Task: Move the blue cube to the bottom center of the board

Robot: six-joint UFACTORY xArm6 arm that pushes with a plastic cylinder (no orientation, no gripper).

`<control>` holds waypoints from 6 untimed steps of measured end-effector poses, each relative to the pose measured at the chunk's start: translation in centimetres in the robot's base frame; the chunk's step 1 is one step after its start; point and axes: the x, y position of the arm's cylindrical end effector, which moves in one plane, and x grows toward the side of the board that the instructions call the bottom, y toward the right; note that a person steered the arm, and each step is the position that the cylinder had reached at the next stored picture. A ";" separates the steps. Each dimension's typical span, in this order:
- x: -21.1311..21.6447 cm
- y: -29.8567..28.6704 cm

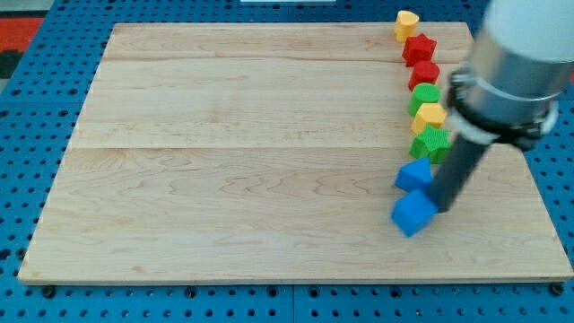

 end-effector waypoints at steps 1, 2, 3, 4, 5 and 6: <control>1.2 -3.7; 2.7 -2.3; 2.1 -11.2; 0.8 -12.0; 4.7 -5.7; 6.8 -13.6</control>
